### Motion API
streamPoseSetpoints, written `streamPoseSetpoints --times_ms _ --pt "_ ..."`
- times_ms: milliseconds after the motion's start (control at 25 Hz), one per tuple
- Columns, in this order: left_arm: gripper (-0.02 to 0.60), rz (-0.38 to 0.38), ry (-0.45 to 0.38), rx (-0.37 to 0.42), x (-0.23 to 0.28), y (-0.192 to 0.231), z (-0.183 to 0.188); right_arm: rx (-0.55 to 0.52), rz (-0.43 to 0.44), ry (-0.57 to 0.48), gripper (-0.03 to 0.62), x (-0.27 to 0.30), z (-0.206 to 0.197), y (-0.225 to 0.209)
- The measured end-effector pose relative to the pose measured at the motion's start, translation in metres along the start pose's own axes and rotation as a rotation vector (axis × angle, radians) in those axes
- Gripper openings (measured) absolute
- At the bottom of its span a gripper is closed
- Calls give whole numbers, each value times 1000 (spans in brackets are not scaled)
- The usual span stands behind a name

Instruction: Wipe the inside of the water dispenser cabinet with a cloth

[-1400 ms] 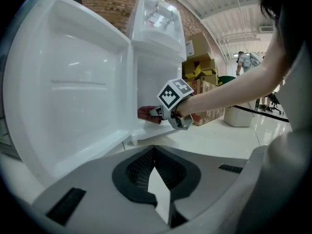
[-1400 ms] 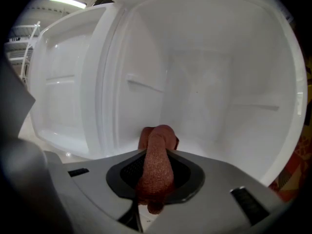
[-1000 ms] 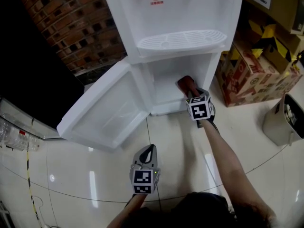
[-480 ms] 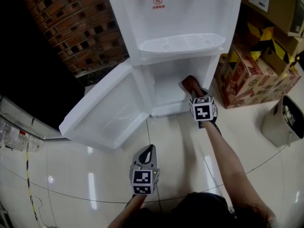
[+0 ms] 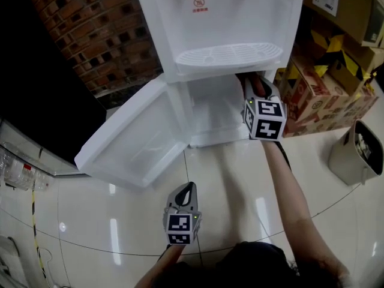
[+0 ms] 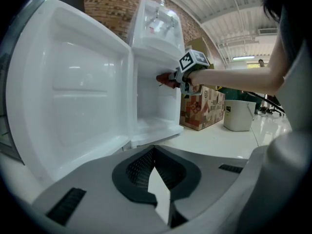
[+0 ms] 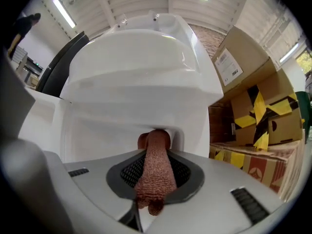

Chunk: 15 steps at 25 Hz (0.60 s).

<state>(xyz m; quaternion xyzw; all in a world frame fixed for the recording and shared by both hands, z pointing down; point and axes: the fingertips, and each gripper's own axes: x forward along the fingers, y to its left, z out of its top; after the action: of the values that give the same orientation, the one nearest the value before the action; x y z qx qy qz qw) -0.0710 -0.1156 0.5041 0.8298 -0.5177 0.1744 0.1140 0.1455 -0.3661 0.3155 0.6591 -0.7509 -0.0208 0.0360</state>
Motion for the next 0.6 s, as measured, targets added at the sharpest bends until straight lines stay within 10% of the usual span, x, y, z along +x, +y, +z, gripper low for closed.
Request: streamPoseSetpoints --times_ms 600 --pt "-14 11 6 -1 -3 4 0 -47 -46 326 81 0 -129 6"
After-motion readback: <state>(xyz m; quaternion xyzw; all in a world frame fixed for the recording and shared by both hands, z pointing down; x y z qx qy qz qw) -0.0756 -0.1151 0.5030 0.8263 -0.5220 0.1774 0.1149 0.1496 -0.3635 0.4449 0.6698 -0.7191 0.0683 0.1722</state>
